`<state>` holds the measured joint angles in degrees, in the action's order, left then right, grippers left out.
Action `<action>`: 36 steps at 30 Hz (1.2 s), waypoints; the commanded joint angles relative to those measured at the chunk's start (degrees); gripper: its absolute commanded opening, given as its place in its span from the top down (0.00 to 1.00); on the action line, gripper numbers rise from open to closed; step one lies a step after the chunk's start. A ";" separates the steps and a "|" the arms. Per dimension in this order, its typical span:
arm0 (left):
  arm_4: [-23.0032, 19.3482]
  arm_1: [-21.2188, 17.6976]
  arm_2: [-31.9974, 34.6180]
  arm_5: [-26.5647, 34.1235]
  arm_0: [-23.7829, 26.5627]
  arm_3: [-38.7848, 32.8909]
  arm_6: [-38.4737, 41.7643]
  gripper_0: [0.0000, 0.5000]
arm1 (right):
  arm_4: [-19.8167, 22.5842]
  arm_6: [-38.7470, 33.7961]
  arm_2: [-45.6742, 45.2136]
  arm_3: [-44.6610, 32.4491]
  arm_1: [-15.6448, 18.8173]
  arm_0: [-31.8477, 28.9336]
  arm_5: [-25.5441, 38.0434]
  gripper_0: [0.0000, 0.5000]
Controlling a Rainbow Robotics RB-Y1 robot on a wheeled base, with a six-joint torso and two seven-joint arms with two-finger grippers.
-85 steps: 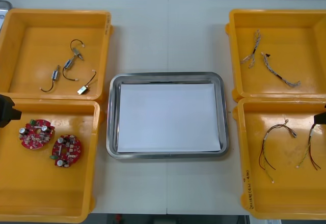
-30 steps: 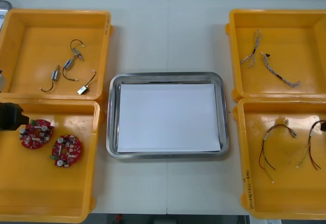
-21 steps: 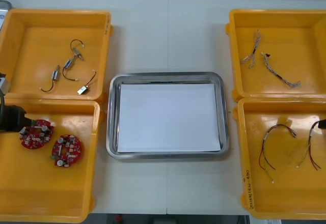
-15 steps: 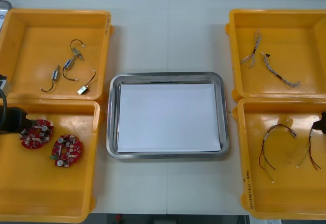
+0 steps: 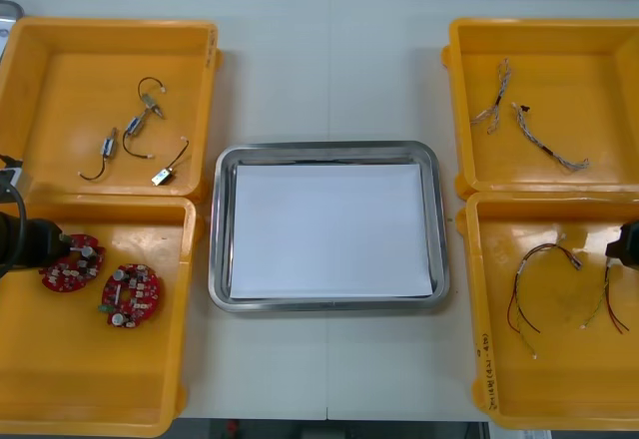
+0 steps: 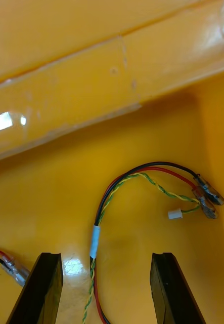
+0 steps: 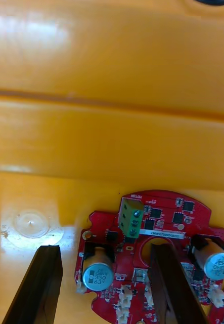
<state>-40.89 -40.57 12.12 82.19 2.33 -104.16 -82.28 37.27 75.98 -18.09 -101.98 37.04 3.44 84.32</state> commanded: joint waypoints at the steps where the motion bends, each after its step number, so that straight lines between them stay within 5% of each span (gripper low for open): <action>1: 0.90 -2.32 -0.61 -0.72 -2.16 -0.43 1.15 0.00 | -0.89 0.84 0.86 0.73 -1.18 0.96 -1.17 0.00; 7: 0.82 -2.32 -0.61 -1.60 -2.77 -0.43 1.06 0.00 | -1.15 0.48 0.86 1.25 -2.94 0.87 -1.35 0.00; 9: 0.73 -2.32 -0.61 -1.77 -2.86 -0.43 0.98 0.09 | -1.24 0.48 0.95 1.34 -3.20 0.96 -1.44 0.00; 10: 0.90 -2.32 -0.61 -1.77 -2.86 -0.43 0.98 0.42 | -1.50 0.31 0.95 1.34 -3.64 0.87 -1.35 0.00; 11: 0.82 -2.32 -0.61 -1.77 -2.86 -0.43 0.89 0.61 | -1.59 0.22 0.95 1.34 -3.90 0.87 -1.44 0.00; 13: 0.90 -2.32 -0.61 -1.77 -2.86 -0.43 0.98 0.95 | -1.77 0.22 1.04 1.69 -4.25 0.87 -1.35 0.00; 14: 0.82 -2.32 -0.61 -1.86 -2.86 -0.43 0.98 0.99 | -1.85 0.22 1.04 1.96 -4.25 0.87 -1.44 0.00; 26: 0.20 -2.58 0.36 -1.42 -2.86 -0.87 0.98 1.00 | -2.21 0.57 1.47 5.21 -4.25 0.87 -3.81 0.00; 36: -1.29 -3.55 5.28 7.10 -2.77 -7.29 1.77 1.00 | -2.21 0.05 2.00 5.21 -4.25 0.87 -2.14 0.00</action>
<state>-41.19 -41.26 13.91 86.83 0.95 -107.58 -82.28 35.31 75.98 -17.74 -97.73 33.31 3.80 81.49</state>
